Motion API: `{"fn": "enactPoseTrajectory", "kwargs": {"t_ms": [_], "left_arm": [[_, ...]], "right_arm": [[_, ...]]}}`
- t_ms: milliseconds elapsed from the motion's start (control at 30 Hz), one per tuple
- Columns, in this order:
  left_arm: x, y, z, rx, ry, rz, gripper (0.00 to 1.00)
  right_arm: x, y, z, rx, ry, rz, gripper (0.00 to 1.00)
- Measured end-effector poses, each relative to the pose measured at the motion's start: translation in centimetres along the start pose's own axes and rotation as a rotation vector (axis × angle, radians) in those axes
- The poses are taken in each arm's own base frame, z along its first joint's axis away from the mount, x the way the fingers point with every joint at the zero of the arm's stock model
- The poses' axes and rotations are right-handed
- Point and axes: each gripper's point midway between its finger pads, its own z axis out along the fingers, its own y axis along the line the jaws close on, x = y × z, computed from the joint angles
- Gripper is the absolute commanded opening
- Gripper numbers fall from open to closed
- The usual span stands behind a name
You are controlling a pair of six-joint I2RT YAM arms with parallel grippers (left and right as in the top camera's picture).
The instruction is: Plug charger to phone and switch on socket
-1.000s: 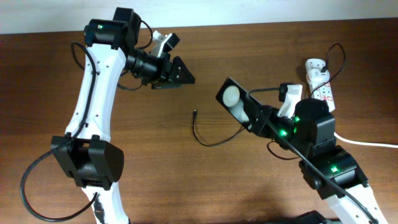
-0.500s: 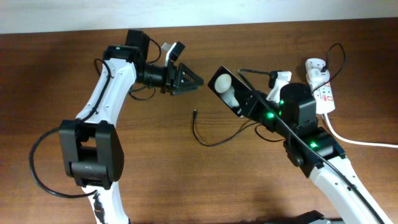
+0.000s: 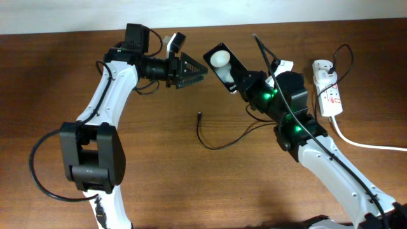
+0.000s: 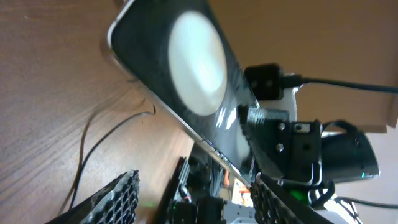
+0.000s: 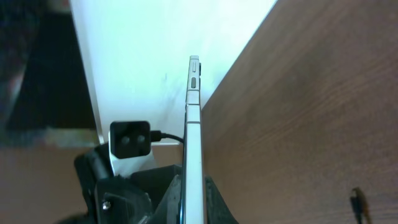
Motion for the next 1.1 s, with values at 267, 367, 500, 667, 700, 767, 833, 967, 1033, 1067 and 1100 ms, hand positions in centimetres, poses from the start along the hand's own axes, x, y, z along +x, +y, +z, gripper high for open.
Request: {"fn": "enactPoseTrajectory", "kwargs": {"t_ms": [267, 367, 500, 667, 700, 767, 833, 967, 1033, 1067, 1100], "left_arm": [[-1.2, 0.2, 0.0, -0.023, -0.034, -0.095, 0.64], [-1.6, 0.5, 0.0, -0.041, -0.05, -0.141, 0.64], [-2.5, 0.3, -0.1, -0.04, -0.075, -0.162, 0.63], [-3.4, -0.1, 0.0, -0.029, -0.095, -0.201, 0.58], [-3.4, -0.2, 0.1, -0.027, -0.094, -0.209, 0.57], [-3.4, -0.2, 0.1, -0.026, -0.093, -0.223, 0.55], [-3.3, -0.3, 0.4, -0.024, -0.088, -0.23, 0.54], [-3.1, -0.5, 1.0, -0.023, -0.077, -0.235, 0.55], [-3.1, -0.3, 1.2, -0.033, -0.081, -0.242, 0.53], [-3.1, -0.2, 1.2, -0.038, -0.085, -0.246, 0.52], [-3.2, -0.2, 1.2, -0.04, -0.086, -0.247, 0.51]], "right_arm": [[0.7, -0.2, 1.1, 0.015, -0.086, 0.105, 0.04], [1.5, 0.7, 1.3, -0.006, -0.119, 0.106, 0.04], [2.1, 0.8, 1.4, -0.003, -0.134, 0.11, 0.04], [2.7, 0.9, 1.5, -0.01, -0.136, 0.205, 0.04], [2.7, 1.0, 1.5, -0.012, -0.136, 0.239, 0.04], [2.8, 1.0, 1.5, -0.015, -0.136, 0.285, 0.04], [3.0, 1.0, 1.5, -0.019, -0.132, 0.33, 0.04], [3.7, 0.4, 2.2, -0.009, -0.122, 0.39, 0.04], [3.7, 0.0, 2.7, -0.009, -0.127, 0.409, 0.04], [3.7, 0.0, 2.8, -0.012, -0.128, 0.413, 0.04], [3.7, 0.0, 2.9, -0.013, -0.129, 0.417, 0.04]]}}
